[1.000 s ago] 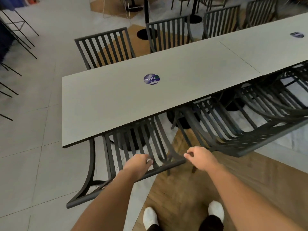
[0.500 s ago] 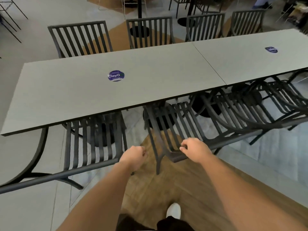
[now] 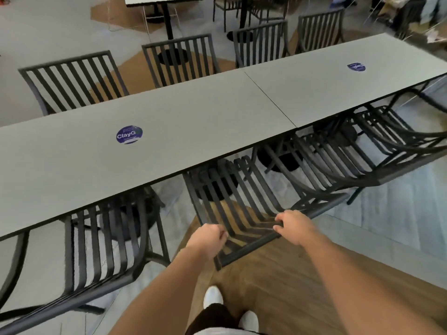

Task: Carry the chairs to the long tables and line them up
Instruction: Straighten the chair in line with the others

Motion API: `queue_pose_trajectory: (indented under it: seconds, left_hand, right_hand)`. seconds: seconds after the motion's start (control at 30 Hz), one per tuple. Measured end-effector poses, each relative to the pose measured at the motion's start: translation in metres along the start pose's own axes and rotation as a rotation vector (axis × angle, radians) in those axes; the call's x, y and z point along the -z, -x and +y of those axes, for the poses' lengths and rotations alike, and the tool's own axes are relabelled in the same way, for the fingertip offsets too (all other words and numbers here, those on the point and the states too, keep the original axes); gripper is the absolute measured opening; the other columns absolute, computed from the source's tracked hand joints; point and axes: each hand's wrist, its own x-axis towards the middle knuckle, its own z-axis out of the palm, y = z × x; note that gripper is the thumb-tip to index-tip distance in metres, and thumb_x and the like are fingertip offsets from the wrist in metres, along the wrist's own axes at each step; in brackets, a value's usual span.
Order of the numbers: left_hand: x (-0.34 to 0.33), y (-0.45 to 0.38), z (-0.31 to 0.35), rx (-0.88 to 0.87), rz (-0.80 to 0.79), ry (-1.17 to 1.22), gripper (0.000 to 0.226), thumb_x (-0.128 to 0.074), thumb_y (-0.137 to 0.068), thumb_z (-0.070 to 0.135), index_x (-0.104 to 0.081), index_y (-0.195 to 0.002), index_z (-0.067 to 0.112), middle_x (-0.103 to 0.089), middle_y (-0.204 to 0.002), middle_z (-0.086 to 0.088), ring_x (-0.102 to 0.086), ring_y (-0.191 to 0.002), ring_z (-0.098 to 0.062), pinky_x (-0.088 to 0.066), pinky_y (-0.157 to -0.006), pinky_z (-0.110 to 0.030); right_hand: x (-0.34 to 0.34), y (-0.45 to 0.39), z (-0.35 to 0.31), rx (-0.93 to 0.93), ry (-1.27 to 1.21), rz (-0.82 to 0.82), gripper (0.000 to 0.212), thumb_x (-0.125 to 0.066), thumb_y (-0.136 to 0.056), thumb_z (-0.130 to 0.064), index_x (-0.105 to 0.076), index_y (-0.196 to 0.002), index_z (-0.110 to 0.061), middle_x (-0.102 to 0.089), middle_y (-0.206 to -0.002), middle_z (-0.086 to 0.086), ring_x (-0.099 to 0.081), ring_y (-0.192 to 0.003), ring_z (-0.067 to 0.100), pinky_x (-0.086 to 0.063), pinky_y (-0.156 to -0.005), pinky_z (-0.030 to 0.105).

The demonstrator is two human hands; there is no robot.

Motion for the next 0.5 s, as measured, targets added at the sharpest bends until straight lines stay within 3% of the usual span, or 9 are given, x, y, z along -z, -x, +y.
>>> queue_pose_trajectory:
  seconds: [0.13,0.23,0.5]
  left_hand:
    - [0.012,-0.031,0.013,-0.035,-0.026,-0.034,0.026,-0.042,-0.109,0.035,-0.065,-0.106,0.022,-0.067,-0.091,0.003,-0.063,-0.078,-0.013,-0.051,-0.073,-0.029]
    - [0.016,-0.046,0.02,-0.034,-0.044,-0.033,0.029,-0.042,-0.109,0.036,-0.067,-0.115,0.024,-0.068,-0.094,0.005,-0.064,-0.078,-0.011,-0.052,-0.072,-0.027]
    - [0.013,-0.077,0.047,0.059,0.001,-0.023,0.032,-0.04,-0.109,0.037,-0.067,-0.119,0.023,-0.068,-0.094,0.006,-0.063,-0.078,-0.011,-0.051,-0.073,-0.027]
  right_hand:
    - [0.01,-0.011,0.019,-0.065,-0.054,0.019,0.037,-0.059,-0.1,-0.043,-0.064,-0.132,-0.025,-0.065,-0.126,0.002,-0.061,-0.116,0.024,-0.052,-0.095,0.039]
    - [0.012,-0.017,0.031,-0.111,-0.119,0.027,0.038,-0.063,-0.098,-0.042,-0.065,-0.131,-0.025,-0.069,-0.119,0.001,-0.065,-0.107,0.021,-0.055,-0.093,0.038]
    - [0.026,-0.054,0.078,-0.054,-0.15,-0.046,0.037,-0.062,-0.1,-0.038,-0.062,-0.134,-0.023,-0.068,-0.123,0.002,-0.063,-0.113,0.02,-0.053,-0.097,0.036]
